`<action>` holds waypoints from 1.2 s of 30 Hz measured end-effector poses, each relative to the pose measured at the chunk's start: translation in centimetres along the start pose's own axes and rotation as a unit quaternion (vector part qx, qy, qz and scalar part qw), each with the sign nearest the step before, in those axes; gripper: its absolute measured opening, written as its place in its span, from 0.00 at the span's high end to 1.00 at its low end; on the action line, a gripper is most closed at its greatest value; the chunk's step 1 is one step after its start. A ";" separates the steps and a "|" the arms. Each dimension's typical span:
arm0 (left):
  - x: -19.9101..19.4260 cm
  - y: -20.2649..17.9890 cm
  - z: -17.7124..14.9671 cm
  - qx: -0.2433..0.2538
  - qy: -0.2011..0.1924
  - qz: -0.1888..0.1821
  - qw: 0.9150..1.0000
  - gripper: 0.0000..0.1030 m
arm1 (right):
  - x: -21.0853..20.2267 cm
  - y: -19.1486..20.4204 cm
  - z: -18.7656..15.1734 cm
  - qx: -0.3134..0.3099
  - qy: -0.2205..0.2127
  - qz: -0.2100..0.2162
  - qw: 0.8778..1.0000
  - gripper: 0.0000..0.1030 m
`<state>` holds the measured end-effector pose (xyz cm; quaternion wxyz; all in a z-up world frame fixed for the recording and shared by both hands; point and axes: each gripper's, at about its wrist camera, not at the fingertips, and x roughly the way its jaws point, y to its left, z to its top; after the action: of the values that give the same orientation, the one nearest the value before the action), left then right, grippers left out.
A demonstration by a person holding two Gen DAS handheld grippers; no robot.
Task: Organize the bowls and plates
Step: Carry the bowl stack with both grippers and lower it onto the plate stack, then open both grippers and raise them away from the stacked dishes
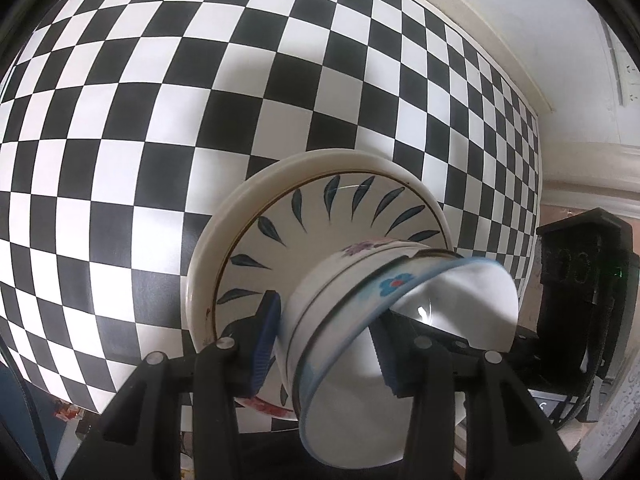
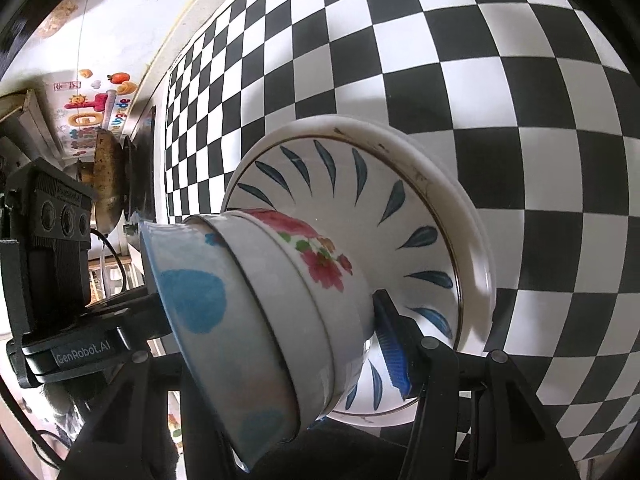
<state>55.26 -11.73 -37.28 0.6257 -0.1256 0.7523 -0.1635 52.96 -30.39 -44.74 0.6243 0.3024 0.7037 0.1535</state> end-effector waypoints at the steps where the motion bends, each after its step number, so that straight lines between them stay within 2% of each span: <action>1: -0.1 0.1 0.0 0.001 -0.003 0.003 1.000 0.62 | 0.0 0.1 0.0 0.000 -0.001 -0.002 1.000 0.46; 5: -0.9 -0.5 -0.5 0.014 -0.031 0.045 0.998 0.62 | -0.2 1.1 -0.1 -0.015 -0.004 -0.026 1.000 0.46; 8: -1.4 -0.8 -1.1 0.021 -0.049 0.072 0.996 0.62 | -0.8 2.3 -0.4 -0.038 -0.022 -0.073 0.996 0.46; 10: -1.7 -0.9 -1.5 0.022 -0.061 0.084 0.994 0.62 | -1.9 3.6 -0.7 -0.061 -0.042 -0.111 0.991 0.46; 13: -2.6 -1.3 -2.4 0.029 -0.086 0.107 0.990 0.62 | -3.2 4.9 -1.2 -0.083 -0.065 -0.145 0.984 0.46; 17: -3.9 -2.1 -3.9 0.039 -0.119 0.142 0.982 0.60 | -4.9 6.8 -2.5 -0.116 -0.095 -0.207 0.967 0.42; 19: -4.8 -2.4 -4.8 0.042 -0.138 0.160 0.977 0.59 | -5.7 7.4 -3.3 -0.125 -0.115 -0.225 0.959 0.23; 21: -5.6 -2.7 -5.5 0.045 -0.160 0.177 0.970 0.59 | -6.5 7.9 -4.1 -0.131 -0.132 -0.232 0.955 0.10; 22: -6.2 -2.8 -6.0 0.046 -0.173 0.186 0.966 0.59 | -6.8 8.2 -4.6 -0.135 -0.142 -0.238 0.951 0.07; 25: -7.5 -3.0 -6.9 0.044 -0.206 0.200 0.957 0.47 | -8.1 8.8 -6.1 -0.136 -0.178 -0.253 0.941 0.04; 26: -8.1 -3.1 -7.4 0.046 -0.223 0.207 0.952 0.44 | -8.3 9.1 -6.7 -0.138 -0.187 -0.261 0.937 0.02; 27: -8.6 -3.2 -7.7 0.049 -0.233 0.211 0.948 0.32 | -8.6 9.4 -7.1 -0.141 -0.198 -0.270 0.932 0.00; 29: -9.2 -3.7 -8.4 0.063 -0.252 0.223 0.940 0.18 | -9.5 9.7 -8.2 -0.144 -0.224 -0.285 0.921 0.00; 31: -9.9 -4.0 -9.3 0.071 -0.271 0.224 0.933 0.17 | -10.4 10.1 -9.1 -0.138 -0.244 -0.283 0.917 0.00; 33: -10.3 -3.9 -9.8 0.076 -0.282 0.219 0.931 0.04 | -11.2 10.5 -10.0 -0.131 -0.264 -0.281 0.913 0.00; 36: -11.0 -4.0 -10.9 0.079 -0.295 0.205 0.930 0.04 | -12.4 11.2 -11.5 -0.128 -0.296 -0.287 0.902 0.00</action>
<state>46.50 -10.06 -23.97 0.8470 0.0387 0.5281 -0.0465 44.87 -27.58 -26.34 0.8544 0.0359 0.5168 -0.0403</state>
